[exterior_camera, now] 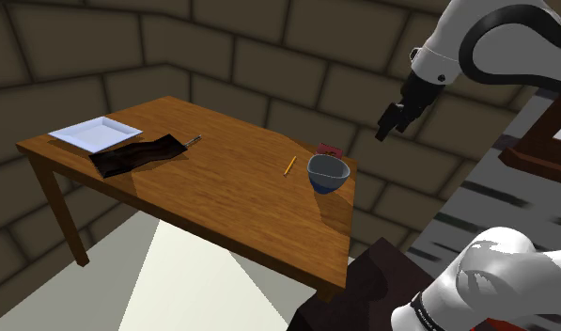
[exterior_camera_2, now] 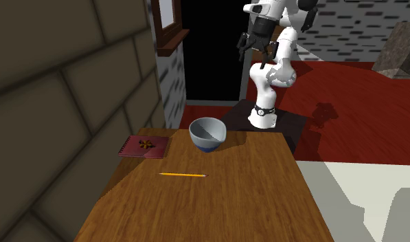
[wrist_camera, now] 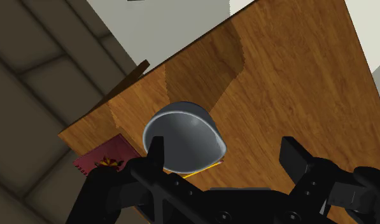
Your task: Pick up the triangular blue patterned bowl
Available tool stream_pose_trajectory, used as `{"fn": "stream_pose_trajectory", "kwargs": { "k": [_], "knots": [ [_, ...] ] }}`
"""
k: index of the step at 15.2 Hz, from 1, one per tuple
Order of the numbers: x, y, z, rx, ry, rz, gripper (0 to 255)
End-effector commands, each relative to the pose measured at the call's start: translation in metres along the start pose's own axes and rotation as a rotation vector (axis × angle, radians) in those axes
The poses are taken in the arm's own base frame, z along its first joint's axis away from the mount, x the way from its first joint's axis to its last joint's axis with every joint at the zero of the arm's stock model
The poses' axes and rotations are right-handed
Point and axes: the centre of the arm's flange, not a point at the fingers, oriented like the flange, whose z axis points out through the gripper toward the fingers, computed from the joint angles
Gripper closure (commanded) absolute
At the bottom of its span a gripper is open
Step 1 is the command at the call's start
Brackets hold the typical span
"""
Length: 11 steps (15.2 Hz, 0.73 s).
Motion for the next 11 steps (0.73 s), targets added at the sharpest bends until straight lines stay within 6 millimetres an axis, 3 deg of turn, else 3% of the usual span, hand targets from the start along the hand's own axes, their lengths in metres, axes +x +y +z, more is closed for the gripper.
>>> {"fn": "stream_pose_trajectory", "kwargs": {
  "k": [1, 11],
  "knots": [
    [0.000, 0.000, 0.000, 0.000, 0.000, 0.000, 0],
    [0.065, 0.077, 0.105, 0.131, -0.041, -0.019, 0]
  ]
}}
